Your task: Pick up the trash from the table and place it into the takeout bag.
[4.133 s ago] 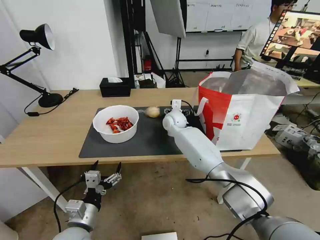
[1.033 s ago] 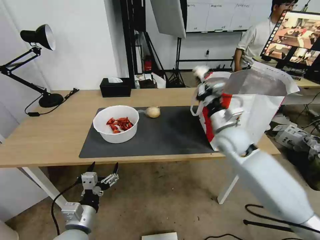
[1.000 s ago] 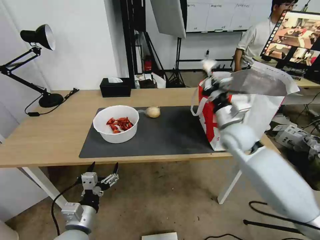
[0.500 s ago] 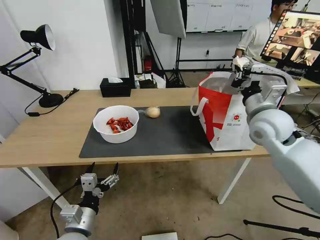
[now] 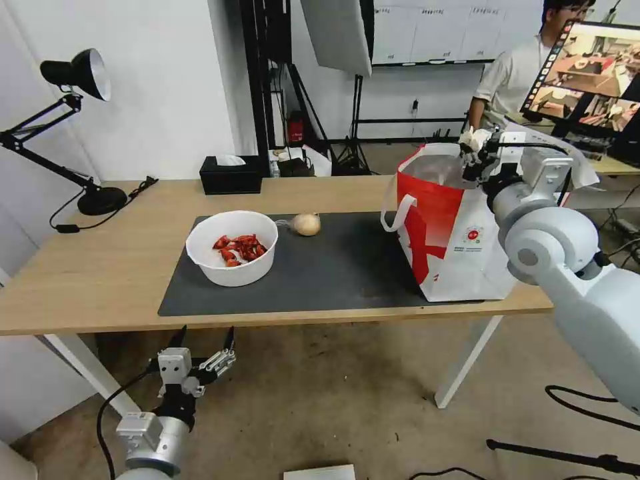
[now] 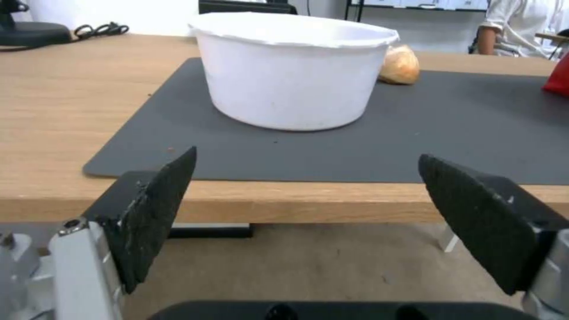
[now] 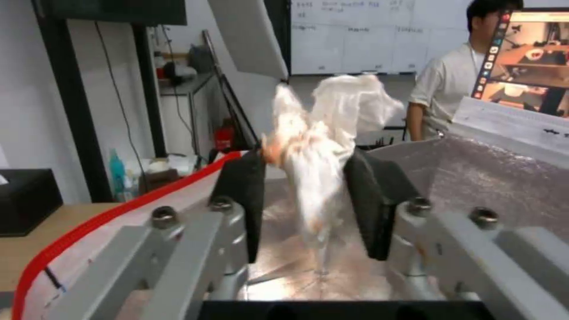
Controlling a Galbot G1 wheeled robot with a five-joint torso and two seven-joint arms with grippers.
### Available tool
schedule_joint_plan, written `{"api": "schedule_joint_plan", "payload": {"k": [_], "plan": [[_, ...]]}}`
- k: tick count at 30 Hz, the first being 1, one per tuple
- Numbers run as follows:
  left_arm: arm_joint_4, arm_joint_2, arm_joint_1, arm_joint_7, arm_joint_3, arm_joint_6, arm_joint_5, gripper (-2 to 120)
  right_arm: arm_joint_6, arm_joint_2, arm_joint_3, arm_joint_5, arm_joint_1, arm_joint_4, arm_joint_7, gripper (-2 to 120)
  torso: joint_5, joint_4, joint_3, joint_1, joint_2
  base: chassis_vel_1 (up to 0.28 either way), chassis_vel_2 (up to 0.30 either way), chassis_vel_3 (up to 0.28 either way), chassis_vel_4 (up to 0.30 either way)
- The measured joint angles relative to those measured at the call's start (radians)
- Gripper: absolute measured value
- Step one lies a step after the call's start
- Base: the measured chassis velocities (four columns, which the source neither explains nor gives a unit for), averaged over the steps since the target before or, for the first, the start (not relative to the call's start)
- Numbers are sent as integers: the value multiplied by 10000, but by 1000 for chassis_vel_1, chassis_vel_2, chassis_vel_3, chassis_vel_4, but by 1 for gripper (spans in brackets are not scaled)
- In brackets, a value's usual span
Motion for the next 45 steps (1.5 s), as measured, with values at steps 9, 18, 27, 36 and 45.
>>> {"api": "schedule_joint_plan", "payload": {"k": [9, 18, 27, 36, 45], "plan": [[17, -34, 12, -1, 31, 9, 14, 100, -177, -8, -14, -4, -5, -43, 141, 69, 1, -1, 0, 0, 0, 0, 0, 0, 0], [-96, 43, -57, -1, 8, 37, -60, 100, 188, -3, -15, 120, -90, 81, 73, 99, 1, -1, 0, 0, 0, 0, 0, 0, 0], [-187, -1, -27, -3, -19, 41, -71, 100, 1836, -150, 224, 413, -1051, 876, -1357, 100, -1, 0, 0, 0, 0, 0, 0, 0, 0], [-300, 17, -15, -5, -120, 6, -97, 100, 3998, -492, 913, 162, -3595, 2339, -3557, 100, 0, -2, -1, -1, 1, 0, 0, 0, 0], [-396, -13, -4, -6, -135, -19, -99, 100, 5571, -581, 1019, -823, -5253, 2738, -5007, 100, 0, 0, -1, -1, 1, 0, 0, 0, 0]]}}
